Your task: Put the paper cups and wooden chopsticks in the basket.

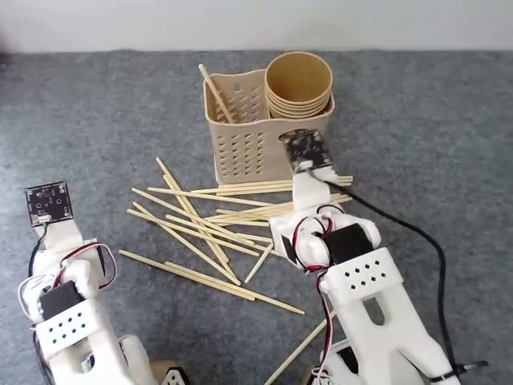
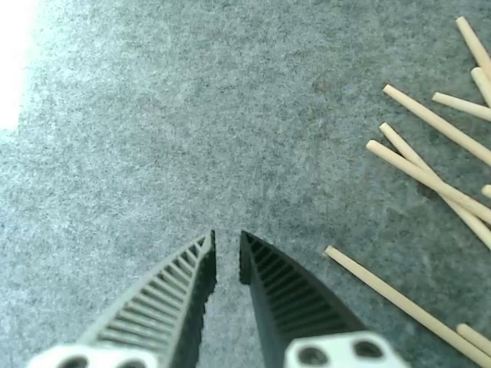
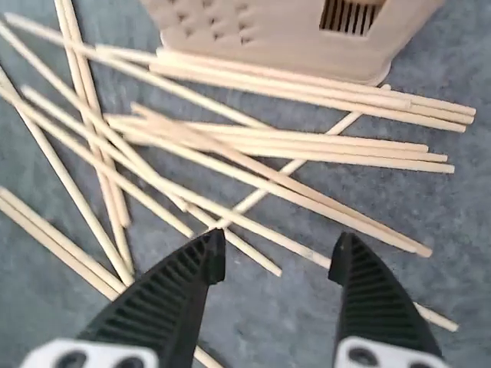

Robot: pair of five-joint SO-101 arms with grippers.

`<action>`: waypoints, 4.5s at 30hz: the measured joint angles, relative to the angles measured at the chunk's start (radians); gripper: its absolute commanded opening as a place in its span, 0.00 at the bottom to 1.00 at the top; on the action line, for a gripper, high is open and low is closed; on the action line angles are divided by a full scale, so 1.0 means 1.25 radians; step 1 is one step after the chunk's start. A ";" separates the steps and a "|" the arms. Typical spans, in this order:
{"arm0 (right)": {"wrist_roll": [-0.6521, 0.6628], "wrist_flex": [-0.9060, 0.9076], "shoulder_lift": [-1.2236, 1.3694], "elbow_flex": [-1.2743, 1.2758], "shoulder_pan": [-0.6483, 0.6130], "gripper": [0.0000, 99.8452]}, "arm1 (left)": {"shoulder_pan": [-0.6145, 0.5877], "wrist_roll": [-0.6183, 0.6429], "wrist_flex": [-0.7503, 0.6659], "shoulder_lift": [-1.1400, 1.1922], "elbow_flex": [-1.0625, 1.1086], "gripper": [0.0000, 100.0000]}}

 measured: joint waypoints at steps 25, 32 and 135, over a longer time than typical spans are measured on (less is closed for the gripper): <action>0.340 -0.107 0.372 -0.053 -0.077 0.35 | 0.000 0.000 0.000 0.000 0.000 0.06; 0.341 -0.157 0.437 -0.085 -0.091 0.33 | 0.028 0.001 0.000 0.000 0.012 0.06; 0.196 -0.153 0.648 -0.290 -0.231 0.18 | 0.028 0.000 -0.014 0.000 0.020 0.06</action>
